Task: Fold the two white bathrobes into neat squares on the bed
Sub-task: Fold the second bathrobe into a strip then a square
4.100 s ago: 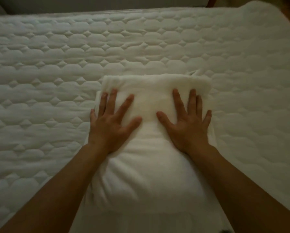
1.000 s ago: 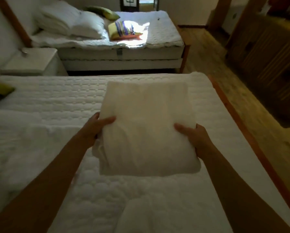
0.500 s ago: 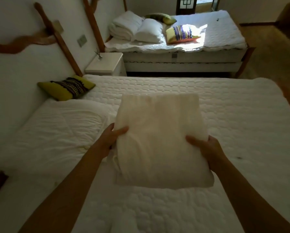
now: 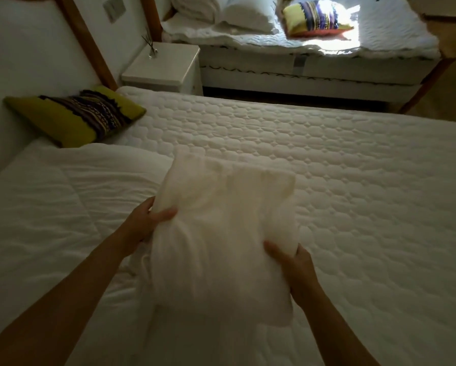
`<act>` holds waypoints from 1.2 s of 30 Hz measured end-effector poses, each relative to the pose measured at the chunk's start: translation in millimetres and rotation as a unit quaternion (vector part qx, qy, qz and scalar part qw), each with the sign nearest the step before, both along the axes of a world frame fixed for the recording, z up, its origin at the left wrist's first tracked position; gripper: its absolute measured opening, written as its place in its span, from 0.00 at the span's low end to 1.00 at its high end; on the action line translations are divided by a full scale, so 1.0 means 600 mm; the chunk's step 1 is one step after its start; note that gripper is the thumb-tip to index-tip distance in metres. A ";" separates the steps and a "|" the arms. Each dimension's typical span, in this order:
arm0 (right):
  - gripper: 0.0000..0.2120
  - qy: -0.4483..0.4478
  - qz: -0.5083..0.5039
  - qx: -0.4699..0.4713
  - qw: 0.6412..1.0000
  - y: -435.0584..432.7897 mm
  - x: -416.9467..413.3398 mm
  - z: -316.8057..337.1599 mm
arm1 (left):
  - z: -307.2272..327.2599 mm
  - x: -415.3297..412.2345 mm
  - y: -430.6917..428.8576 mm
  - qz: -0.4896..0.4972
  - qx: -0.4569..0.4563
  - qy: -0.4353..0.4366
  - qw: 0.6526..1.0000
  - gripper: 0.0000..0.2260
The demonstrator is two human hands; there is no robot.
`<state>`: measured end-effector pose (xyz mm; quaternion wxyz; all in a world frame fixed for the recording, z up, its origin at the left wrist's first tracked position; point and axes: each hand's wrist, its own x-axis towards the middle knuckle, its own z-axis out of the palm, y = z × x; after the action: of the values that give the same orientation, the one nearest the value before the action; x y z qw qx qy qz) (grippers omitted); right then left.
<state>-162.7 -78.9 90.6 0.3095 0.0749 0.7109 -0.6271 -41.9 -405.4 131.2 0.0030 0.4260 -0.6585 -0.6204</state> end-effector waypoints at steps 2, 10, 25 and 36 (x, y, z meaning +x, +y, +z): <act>0.24 -0.024 0.031 0.019 0.999 -0.031 -0.011 -0.075 | -0.065 -0.012 -0.030 -0.007 -0.029 -0.016 0.999 0.35; 0.39 -0.093 0.044 0.058 0.993 -0.052 -0.021 -0.219 | -0.210 -0.005 -0.094 -0.051 -0.012 -0.071 0.996 0.32; 0.39 -0.165 0.090 -0.029 0.982 -0.073 -0.055 -0.244 | -0.244 -0.041 -0.123 -0.081 0.038 -0.094 0.992 0.36; 0.43 -0.167 0.029 -0.076 0.983 -0.079 -0.043 -0.267 | -0.263 -0.035 -0.139 -0.032 0.068 -0.104 0.992 0.51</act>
<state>-188.5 -126.1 -69.6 0.4465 0.1341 0.6013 -0.6489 -63.2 -489.0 -26.7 -0.1144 0.4664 -0.6245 -0.6159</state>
